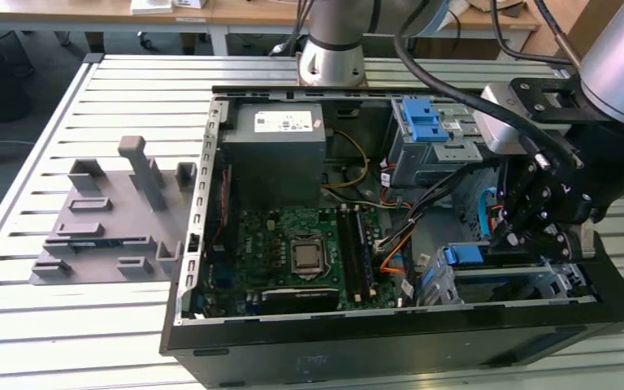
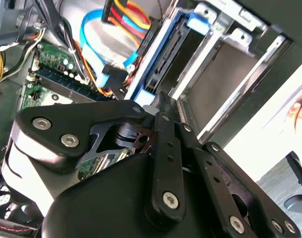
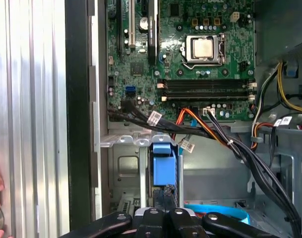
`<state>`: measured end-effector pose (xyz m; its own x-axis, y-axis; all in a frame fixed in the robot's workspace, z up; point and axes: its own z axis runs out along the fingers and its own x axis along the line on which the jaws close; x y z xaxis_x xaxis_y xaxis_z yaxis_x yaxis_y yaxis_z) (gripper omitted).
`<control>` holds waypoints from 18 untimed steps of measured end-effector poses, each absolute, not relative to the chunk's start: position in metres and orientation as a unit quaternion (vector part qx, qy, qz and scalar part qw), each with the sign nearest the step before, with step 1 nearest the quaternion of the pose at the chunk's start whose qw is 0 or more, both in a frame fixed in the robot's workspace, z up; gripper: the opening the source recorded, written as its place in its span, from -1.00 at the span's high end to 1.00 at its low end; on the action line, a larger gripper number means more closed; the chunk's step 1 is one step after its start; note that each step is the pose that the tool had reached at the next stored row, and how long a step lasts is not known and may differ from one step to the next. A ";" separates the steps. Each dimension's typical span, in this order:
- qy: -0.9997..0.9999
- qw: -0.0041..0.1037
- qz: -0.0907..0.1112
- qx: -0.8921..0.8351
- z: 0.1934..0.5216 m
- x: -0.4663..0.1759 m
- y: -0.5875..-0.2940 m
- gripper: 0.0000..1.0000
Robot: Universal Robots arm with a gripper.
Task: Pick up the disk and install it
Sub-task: 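Insert the first disk wire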
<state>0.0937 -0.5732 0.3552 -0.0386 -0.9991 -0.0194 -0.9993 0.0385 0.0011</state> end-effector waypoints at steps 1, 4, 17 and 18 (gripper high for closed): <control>0.721 0.007 0.007 -0.693 0.355 0.096 -0.573 0.79; 0.721 0.007 0.007 -0.693 0.355 0.103 -0.573 0.79; 0.721 0.007 0.007 -0.693 0.359 0.110 -0.568 0.79; 0.721 0.007 0.007 -0.693 0.359 0.111 -0.566 0.79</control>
<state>0.1115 -0.5664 0.3589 -0.0386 -0.9991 -0.0195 -0.9993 0.0385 0.0012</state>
